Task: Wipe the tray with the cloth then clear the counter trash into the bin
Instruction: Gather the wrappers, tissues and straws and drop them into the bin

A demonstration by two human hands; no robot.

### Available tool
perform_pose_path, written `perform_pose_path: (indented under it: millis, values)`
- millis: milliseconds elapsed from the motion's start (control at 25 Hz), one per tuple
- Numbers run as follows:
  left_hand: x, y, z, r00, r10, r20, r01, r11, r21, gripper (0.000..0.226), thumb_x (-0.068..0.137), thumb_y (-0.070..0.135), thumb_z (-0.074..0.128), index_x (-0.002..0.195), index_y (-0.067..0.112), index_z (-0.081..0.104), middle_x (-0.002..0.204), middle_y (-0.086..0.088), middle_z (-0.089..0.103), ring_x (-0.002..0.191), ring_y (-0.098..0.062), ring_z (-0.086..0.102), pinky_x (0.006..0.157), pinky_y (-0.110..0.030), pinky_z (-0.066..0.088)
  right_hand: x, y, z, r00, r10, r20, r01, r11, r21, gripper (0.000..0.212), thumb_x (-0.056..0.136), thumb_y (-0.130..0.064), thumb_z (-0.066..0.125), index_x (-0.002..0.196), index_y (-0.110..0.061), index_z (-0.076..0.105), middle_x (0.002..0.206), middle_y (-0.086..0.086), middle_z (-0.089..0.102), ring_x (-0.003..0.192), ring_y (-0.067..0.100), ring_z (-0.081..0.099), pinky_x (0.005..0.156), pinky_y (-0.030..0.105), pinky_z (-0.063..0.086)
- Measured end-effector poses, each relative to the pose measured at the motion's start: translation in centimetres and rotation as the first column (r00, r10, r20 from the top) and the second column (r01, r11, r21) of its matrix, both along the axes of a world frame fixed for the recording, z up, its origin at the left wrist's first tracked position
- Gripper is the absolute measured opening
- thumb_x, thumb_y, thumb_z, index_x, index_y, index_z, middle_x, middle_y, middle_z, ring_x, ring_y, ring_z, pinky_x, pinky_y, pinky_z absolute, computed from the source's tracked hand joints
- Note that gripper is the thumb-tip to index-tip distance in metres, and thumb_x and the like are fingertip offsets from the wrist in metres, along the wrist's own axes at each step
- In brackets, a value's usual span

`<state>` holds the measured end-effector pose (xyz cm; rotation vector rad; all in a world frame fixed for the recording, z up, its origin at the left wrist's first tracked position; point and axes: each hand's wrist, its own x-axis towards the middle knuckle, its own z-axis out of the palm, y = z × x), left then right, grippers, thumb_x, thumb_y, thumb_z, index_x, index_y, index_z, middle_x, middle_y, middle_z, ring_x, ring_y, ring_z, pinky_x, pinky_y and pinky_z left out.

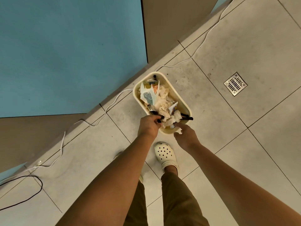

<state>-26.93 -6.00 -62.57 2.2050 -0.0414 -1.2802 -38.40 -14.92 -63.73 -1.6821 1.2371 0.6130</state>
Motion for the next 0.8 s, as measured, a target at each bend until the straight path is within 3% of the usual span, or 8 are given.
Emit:
perform_pose_path:
  millis: [120, 240, 360, 520, 640, 720, 800]
  values:
    - [-0.6, 0.9, 0.5, 0.992, -0.113, -0.053, 0.113, 0.994, 0.005, 0.051, 0.085, 0.015, 0.065, 0.133, 0.012, 0.049, 0.130, -0.010, 0.055, 0.119, -0.024, 0.053, 0.097, -0.028, 0.041, -1.0, -0.2, 0.0, 0.991, 0.103, -0.088, -0.099, 0.994, 0.050, 0.047, 0.089, -0.014, 0.048, 0.134, -0.027, 0.044, 0.134, 0.005, 0.050, 0.083, 0.010, 0.050, 0.059, 0.011, 0.038]
    - [-1.2, 3.2, 3.2, 0.999, -0.025, -0.040, 0.027, 0.998, 0.055, 0.051, 0.090, 0.019, 0.059, 0.137, 0.019, 0.041, 0.134, -0.006, 0.049, 0.120, -0.021, 0.049, 0.086, -0.024, 0.040, -2.0, 0.1, 1.8, 0.988, 0.106, -0.111, -0.102, 0.994, 0.035, 0.043, 0.090, -0.013, 0.048, 0.132, -0.022, 0.047, 0.135, 0.003, 0.050, 0.097, 0.013, 0.051, 0.079, 0.017, 0.037]
    - [-0.9, 6.0, 8.3, 0.998, 0.049, -0.047, -0.046, 0.997, 0.068, 0.043, 0.091, 0.016, 0.055, 0.133, 0.020, 0.045, 0.131, -0.004, 0.051, 0.116, -0.019, 0.051, 0.082, -0.021, 0.040, -1.9, 1.3, 6.0, 0.995, 0.055, -0.082, -0.053, 0.998, 0.027, 0.036, 0.091, -0.012, 0.049, 0.126, -0.020, 0.052, 0.129, 0.000, 0.053, 0.102, 0.015, 0.054, 0.078, 0.011, 0.039]
    - [1.9, 8.7, 17.1, 0.987, 0.161, -0.026, -0.162, 0.986, -0.027, 0.030, 0.091, 0.013, 0.054, 0.119, 0.021, 0.057, 0.119, 0.000, 0.059, 0.097, -0.007, 0.053, 0.072, -0.009, 0.038, 1.0, 3.9, 13.7, 0.999, 0.002, 0.050, -0.003, 1.000, 0.019, 0.030, 0.088, -0.008, 0.052, 0.115, -0.019, 0.059, 0.113, 0.001, 0.058, 0.094, 0.013, 0.051, 0.080, 0.019, 0.037]
    - [5.2, 9.7, 27.0, 0.984, 0.156, 0.084, -0.140, 0.976, -0.165, 0.024, 0.090, 0.009, 0.053, 0.111, 0.018, 0.061, 0.109, -0.002, 0.063, 0.076, -0.005, 0.054, 0.057, -0.003, 0.037, 5.6, 6.4, 23.4, 0.971, 0.019, 0.240, -0.034, 0.998, 0.061, 0.023, 0.086, 0.001, 0.053, 0.101, -0.014, 0.061, 0.099, 0.005, 0.058, 0.090, 0.016, 0.053, 0.075, 0.017, 0.039]
    - [7.5, 10.5, 34.1, 0.974, 0.138, 0.178, -0.089, 0.962, -0.258, 0.024, 0.090, 0.006, 0.053, 0.111, 0.011, 0.062, 0.106, -0.005, 0.063, 0.071, -0.005, 0.053, 0.060, -0.002, 0.038, 9.3, 8.3, 30.8, 0.923, 0.087, 0.374, -0.111, 0.993, 0.043, 0.020, 0.087, 0.001, 0.053, 0.096, -0.015, 0.061, 0.091, 0.002, 0.060, 0.083, 0.013, 0.056, 0.069, 0.008, 0.039]
    - [10.0, 11.9, 41.0, 0.946, 0.183, 0.268, -0.078, 0.929, -0.362, 0.024, 0.089, 0.002, 0.053, 0.111, 0.005, 0.061, 0.098, -0.005, 0.060, 0.068, -0.003, 0.052, 0.063, -0.001, 0.038, 13.1, 9.8, 38.1, 0.848, 0.150, 0.508, -0.170, 0.985, -0.008, 0.021, 0.086, 0.000, 0.055, 0.100, -0.015, 0.063, 0.089, -0.002, 0.061, 0.081, 0.013, 0.058, 0.074, 0.013, 0.042]
